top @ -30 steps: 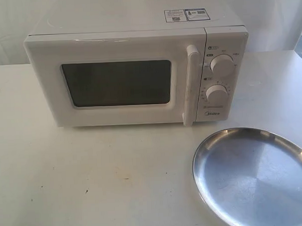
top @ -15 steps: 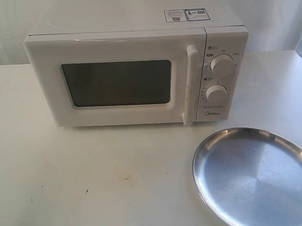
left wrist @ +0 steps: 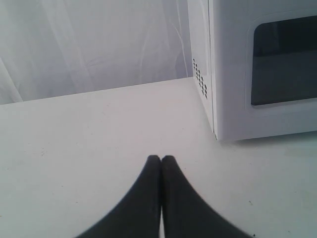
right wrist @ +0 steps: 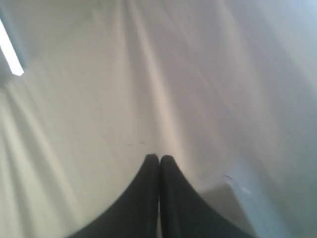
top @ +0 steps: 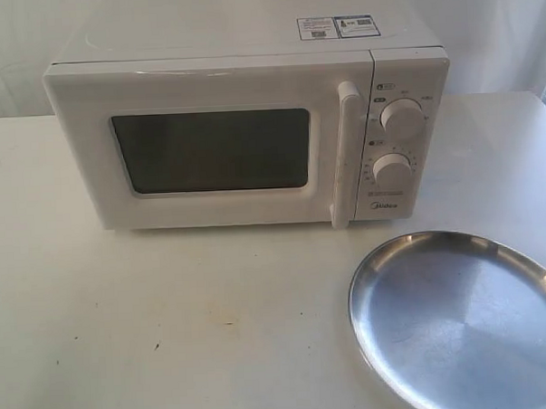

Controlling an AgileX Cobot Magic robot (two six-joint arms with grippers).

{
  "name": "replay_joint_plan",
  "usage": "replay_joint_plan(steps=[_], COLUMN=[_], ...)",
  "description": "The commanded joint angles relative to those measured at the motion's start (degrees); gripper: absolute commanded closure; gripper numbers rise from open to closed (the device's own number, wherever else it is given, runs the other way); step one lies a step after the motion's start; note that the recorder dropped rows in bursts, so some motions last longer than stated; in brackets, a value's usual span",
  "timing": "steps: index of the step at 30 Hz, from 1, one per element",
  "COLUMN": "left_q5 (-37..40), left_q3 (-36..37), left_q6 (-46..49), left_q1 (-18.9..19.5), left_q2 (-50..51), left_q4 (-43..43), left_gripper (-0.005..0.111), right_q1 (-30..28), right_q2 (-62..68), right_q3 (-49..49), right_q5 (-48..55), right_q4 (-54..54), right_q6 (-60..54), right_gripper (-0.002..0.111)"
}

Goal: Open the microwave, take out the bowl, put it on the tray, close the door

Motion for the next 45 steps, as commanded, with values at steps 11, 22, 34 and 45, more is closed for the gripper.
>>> replay_joint_plan(steps=[11,22,34,45], left_q5=[-0.21,-0.21,-0.21,-0.21], left_q3=[-0.16,-0.16,-0.16,-0.16], left_q6=[0.0,0.0,0.0,0.0], left_q1=[-0.23,-0.23,-0.23,-0.23], left_q2=[-0.12,-0.12,-0.12,-0.12], left_q4=[-0.45,-0.45,-0.45,-0.45], left_gripper=[0.107,0.107,0.107,0.107], right_q1=[0.02,0.02,0.02,0.02], right_q2=[34.3,70.05,80.25,88.05], right_q3=[-16.24,-17.09,-17.3,-25.91], right_q5=[-11.75,-23.3,-35.4,-32.14], right_q4=[-31.7,-28.85,-18.93,-23.43], right_q6=[6.24,-5.05,-33.13,-34.78], right_gripper=[0.108,0.108,0.064,0.056])
